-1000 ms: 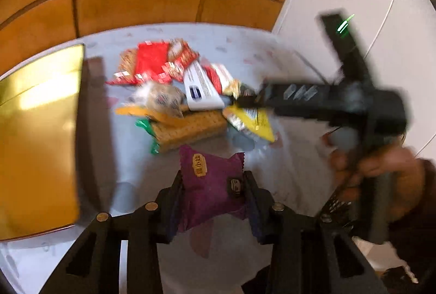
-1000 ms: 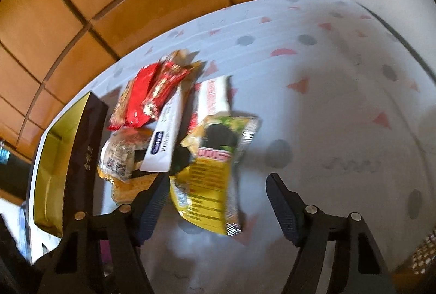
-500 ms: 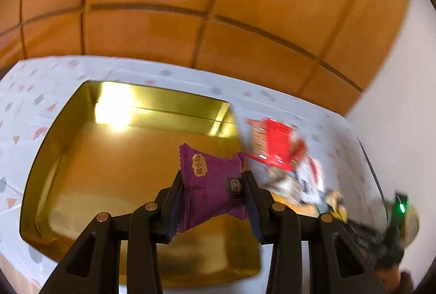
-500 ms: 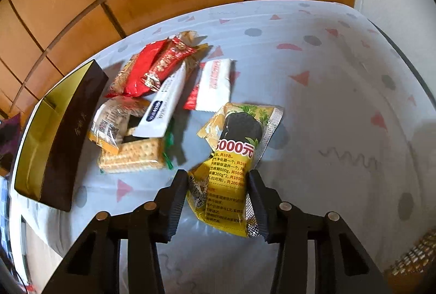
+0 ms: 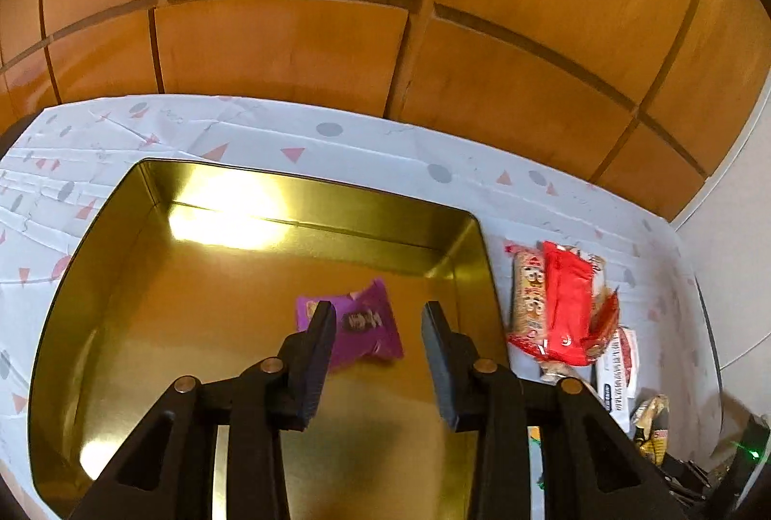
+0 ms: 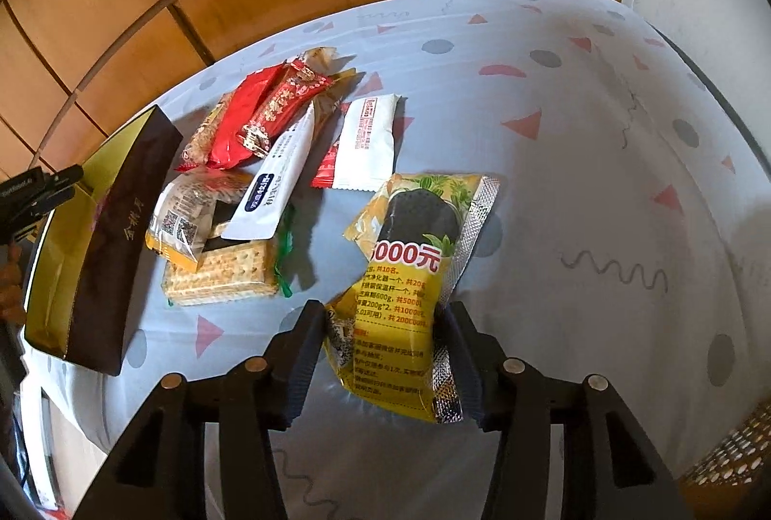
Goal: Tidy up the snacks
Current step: 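Drop the purple pack into the gold tin while the right tool holds the yellow pack, then carry the yellow pack into the gold tin and open the right tool, then reach the left tool to the red gold-patterned packet and grasp it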
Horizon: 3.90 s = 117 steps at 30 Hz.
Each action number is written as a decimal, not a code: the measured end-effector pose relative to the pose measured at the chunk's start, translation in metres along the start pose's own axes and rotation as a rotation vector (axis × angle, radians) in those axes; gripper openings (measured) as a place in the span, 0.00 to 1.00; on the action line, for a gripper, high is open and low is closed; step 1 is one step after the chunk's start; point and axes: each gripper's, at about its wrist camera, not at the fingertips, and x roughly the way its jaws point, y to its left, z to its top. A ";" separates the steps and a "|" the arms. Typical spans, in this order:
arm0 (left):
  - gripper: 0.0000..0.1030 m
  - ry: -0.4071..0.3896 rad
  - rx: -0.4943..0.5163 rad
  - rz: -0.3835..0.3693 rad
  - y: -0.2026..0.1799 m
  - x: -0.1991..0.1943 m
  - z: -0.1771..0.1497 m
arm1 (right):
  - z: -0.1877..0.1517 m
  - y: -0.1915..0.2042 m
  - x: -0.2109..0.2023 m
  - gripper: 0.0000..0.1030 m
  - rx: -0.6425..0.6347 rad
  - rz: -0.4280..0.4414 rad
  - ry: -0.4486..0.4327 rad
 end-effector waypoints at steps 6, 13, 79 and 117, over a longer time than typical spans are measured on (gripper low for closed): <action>0.37 -0.039 0.088 0.047 -0.023 -0.030 -0.030 | 0.004 0.004 0.006 0.53 -0.017 -0.028 0.008; 0.37 -0.012 0.096 0.045 -0.035 -0.048 -0.065 | 0.007 0.011 0.009 0.47 -0.066 -0.065 -0.003; 0.37 -0.055 0.110 0.012 -0.020 -0.097 -0.098 | 0.018 0.078 -0.043 0.63 -0.086 0.081 -0.084; 0.21 0.149 0.378 -0.161 -0.159 0.011 -0.011 | 0.133 -0.062 -0.035 0.84 -0.098 -0.146 -0.168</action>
